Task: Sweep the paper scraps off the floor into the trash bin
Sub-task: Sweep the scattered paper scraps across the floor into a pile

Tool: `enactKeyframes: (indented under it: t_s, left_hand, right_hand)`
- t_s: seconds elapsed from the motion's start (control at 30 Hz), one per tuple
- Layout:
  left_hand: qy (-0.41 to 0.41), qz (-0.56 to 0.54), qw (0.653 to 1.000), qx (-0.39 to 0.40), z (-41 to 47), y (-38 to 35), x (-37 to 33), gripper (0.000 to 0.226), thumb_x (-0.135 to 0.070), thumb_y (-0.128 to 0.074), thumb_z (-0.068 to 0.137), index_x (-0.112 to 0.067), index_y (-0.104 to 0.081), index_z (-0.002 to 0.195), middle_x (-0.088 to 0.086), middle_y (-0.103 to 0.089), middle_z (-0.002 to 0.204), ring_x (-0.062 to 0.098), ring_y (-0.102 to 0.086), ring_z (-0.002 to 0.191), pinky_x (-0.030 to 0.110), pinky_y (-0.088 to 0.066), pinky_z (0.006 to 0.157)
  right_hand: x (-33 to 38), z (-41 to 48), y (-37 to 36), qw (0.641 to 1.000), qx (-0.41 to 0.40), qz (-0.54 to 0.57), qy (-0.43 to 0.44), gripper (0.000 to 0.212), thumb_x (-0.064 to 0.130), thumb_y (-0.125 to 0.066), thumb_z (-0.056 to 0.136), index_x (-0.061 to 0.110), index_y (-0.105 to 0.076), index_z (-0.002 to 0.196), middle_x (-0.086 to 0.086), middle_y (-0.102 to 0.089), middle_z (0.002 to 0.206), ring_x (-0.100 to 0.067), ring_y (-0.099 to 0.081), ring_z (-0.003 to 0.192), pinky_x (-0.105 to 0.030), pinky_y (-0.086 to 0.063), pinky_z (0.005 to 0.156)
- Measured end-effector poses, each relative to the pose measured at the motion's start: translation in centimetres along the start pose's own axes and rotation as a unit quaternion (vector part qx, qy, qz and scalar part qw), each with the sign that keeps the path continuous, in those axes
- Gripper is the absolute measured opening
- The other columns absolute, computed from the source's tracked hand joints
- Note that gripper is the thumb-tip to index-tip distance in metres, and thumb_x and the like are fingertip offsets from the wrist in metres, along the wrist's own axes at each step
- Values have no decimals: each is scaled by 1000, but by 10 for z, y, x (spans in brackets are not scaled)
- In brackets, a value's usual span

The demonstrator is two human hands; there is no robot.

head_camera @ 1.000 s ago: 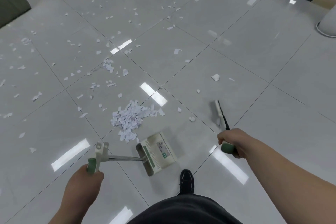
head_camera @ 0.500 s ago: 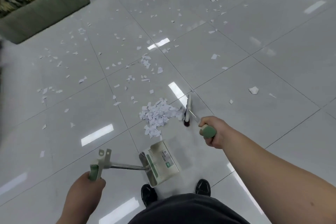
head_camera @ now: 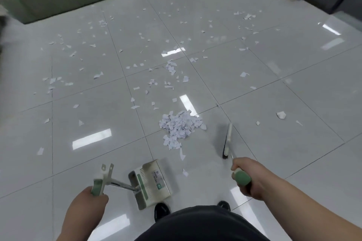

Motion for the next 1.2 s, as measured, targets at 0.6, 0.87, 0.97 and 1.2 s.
enactKeyframes:
  t_s: [0.6, 0.87, 0.97, 1.2]
  left_hand:
    - [69, -53, 996, 22, 66, 70, 131, 10, -7, -55, 84, -6, -53, 75, 11, -56, 63, 30, -48, 57, 32, -33, 55]
    - [109, -45, 993, 16, 72, 78, 159, 12, -7, -52, 82, -8, -46, 72, 8, -50, 59, 29, -42, 55, 33, -31, 56]
    - [122, -45, 991, 14, 77, 81, 166, 10, -8, -53, 81, -6, -47, 73, 9, -52, 59, 30, -44, 56, 34, -34, 57]
    - [127, -29, 991, 22, 87, 82, 168, 10, -7, -55, 82, -6, -50, 74, 9, -54, 60, 31, -49, 56, 35, -36, 57]
  right_hand:
    - [-27, -63, -286, 963, 189, 129, -145, 34, 12, -47, 79, 14, -38, 46, 1, -34, 54, -12, -33, 38, -13, -18, 32]
    - [22, -33, -348, 952, 206, 217, -65, 16, 11, -46, 67, 19, -36, 58, 4, -30, 59, -10, -31, 42, -14, -16, 30]
    - [32, -33, -362, 946, 204, 248, -50, 15, 10, -46, 65, 17, -38, 55, 4, -31, 56, -10, -32, 41, -13, -18, 30]
    - [44, -31, -384, 942, 215, 255, -32, 24, 10, -44, 63, 15, -37, 40, 4, -31, 47, -11, -28, 36, -14, -14, 34]
Point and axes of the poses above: each hand's wrist, its own z-axis towards the middle knuckle, its own y-axis out of the back of the hand, x = y × z, the point moved 7 cm from there along z, towards the middle knuckle
